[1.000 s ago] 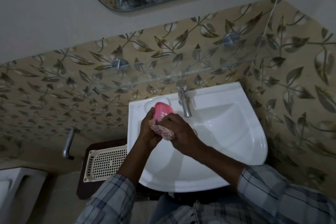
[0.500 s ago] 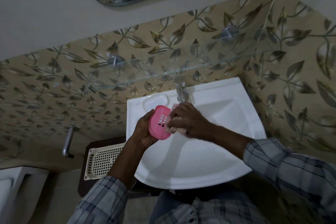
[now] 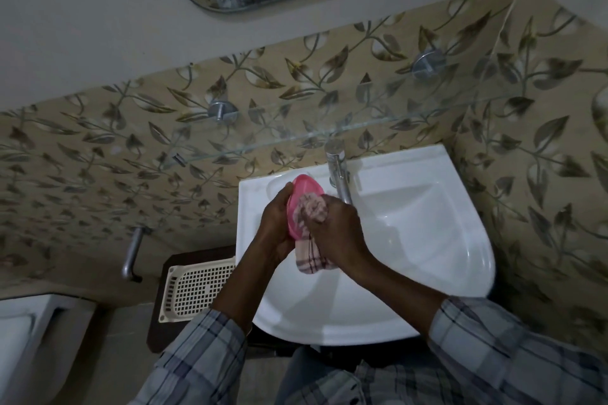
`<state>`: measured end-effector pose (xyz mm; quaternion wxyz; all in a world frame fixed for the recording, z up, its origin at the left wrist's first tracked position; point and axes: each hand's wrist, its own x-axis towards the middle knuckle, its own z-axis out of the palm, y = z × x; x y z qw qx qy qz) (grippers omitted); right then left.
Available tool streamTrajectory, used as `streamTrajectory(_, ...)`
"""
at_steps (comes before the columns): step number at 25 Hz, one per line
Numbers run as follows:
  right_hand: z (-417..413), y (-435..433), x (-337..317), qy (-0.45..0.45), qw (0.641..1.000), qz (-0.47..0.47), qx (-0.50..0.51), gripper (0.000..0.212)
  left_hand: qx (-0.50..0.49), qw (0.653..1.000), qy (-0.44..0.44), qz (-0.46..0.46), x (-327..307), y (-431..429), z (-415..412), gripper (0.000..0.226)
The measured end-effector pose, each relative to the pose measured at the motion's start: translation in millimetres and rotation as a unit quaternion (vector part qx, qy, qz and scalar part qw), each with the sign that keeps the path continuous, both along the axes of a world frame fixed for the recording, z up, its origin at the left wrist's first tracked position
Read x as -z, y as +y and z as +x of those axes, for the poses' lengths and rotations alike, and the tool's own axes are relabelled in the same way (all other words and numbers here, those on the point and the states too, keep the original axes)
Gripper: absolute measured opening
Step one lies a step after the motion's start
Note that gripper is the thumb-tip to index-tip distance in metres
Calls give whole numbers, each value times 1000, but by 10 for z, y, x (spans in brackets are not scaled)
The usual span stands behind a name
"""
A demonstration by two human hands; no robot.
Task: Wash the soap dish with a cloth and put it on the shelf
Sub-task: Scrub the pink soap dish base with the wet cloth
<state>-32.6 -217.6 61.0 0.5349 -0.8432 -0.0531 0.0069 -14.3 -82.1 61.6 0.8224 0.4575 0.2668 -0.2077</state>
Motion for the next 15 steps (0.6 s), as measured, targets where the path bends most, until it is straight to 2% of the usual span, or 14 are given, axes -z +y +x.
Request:
streamTrajectory(1, -19, -54, 9, -80, 991, -64, -85, 32, 4, 1000, 15, 0, -11, 35, 9, 55)
streamTrajectory(2, -44, -159, 23, -171, 954, -135, -204, 37, 19, 999, 37, 1, -17, 76, -2, 56)
streamTrajectory(3, 30, -321, 39, -254, 895, -196, -308, 39, 38, 998, 55, 2, -14, 111, -17, 57)
streamTrajectory(4, 143, -475, 16, -286, 855, -240, -359, 38, 51, 997, 62, 0, 1, 120, -33, 57)
streamTrajectory(5, 243, -549, 20, -283, 865, -236, -341, 37, 52, 997, 59, -2, 15, 98, -47, 56)
streamTrajectory(7, 267, -436, 0, -199, 949, -129, -207, 41, 42, 998, 36, -16, 26, 33, -36, 50)
streamTrajectory(8, 190, -279, -18, -176, 966, -98, -163, 43, 35, 999, 32, -19, 31, 14, -10, 47)
streamTrajectory(9, 100, -159, 33, -198, 960, -95, -171, 43, 33, 999, 36, -20, 31, 10, 0, 46)
streamTrajectory(10, 2, -135, 121, -257, 936, -110, -215, 42, 39, 998, 49, -21, 29, 41, 1, 48)
streamTrajectory(12, 66, -342, 220, -375, 862, -162, -301, 40, 66, 994, 73, -45, 22, 119, -30, 52)
streamTrajectory(15, 312, -472, 230, -456, 835, -153, -267, 37, 73, 992, 50, -86, 0, 140, -56, 49)
